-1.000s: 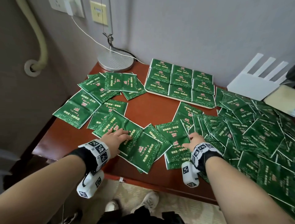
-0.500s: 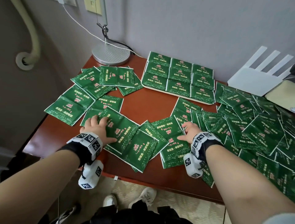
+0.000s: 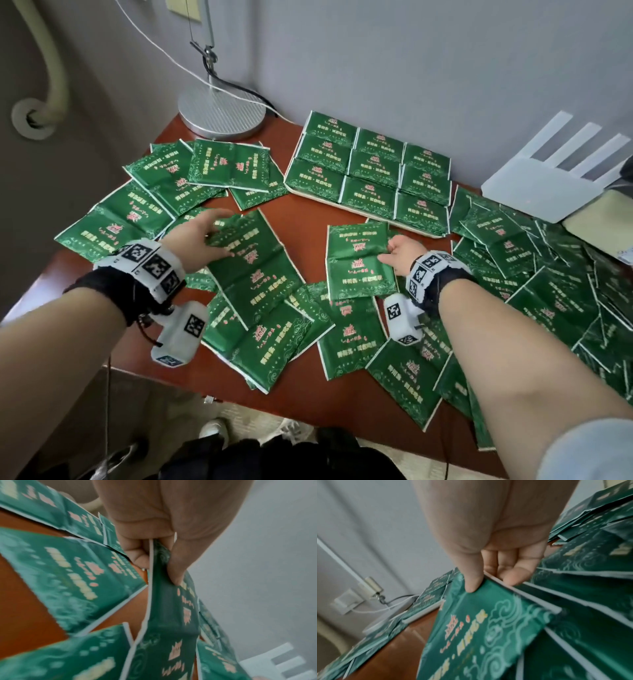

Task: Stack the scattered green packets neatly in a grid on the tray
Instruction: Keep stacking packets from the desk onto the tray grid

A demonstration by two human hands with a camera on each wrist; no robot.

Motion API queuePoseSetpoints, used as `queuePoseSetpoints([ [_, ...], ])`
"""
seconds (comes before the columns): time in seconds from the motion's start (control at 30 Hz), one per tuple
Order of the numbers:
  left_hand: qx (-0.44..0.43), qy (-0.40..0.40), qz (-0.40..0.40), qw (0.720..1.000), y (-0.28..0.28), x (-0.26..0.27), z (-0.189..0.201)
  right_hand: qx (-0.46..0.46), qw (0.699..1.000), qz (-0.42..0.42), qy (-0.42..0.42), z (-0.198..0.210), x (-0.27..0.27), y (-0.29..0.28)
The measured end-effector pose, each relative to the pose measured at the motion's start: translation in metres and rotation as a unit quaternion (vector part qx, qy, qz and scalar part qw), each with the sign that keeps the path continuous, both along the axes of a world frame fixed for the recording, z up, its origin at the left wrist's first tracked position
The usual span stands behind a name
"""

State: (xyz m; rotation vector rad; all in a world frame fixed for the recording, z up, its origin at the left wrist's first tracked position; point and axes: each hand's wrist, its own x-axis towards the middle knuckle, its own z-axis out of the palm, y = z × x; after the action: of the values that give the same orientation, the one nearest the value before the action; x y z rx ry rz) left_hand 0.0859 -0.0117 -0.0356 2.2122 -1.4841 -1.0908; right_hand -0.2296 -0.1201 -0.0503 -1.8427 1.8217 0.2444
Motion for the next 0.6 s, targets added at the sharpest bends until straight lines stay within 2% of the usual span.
queuePoseSetpoints([
  [0.13,-0.024,0.068,-0.029,0.997,-0.023,-0.026,0.019,-0.004,0.994,-0.069,-0.082,0.007,-0.026,-0.013],
  [0.33,0.031,0.133,-0.092,0.986,-0.062,-0.073,0.010,0.011,0.995,-0.003,-0.097,0.002,-0.062,-0.014],
  [0.4,0.042,0.081,-0.130,0.987,-0.068,-0.088,-0.005,0.008,0.996,-0.002,-0.090,-0.005,-0.070,-0.014],
  [0.5,0.049,-0.085,-0.186,0.978,-0.065,-0.107,-0.022,-0.007,0.997,-0.004,-0.080,-0.016,-0.079,-0.016],
  [0.6,0.067,-0.208,-0.300,0.929,-0.051,-0.115,-0.032,-0.019,0.996,-0.016,-0.090,-0.021,-0.082,-0.020],
])
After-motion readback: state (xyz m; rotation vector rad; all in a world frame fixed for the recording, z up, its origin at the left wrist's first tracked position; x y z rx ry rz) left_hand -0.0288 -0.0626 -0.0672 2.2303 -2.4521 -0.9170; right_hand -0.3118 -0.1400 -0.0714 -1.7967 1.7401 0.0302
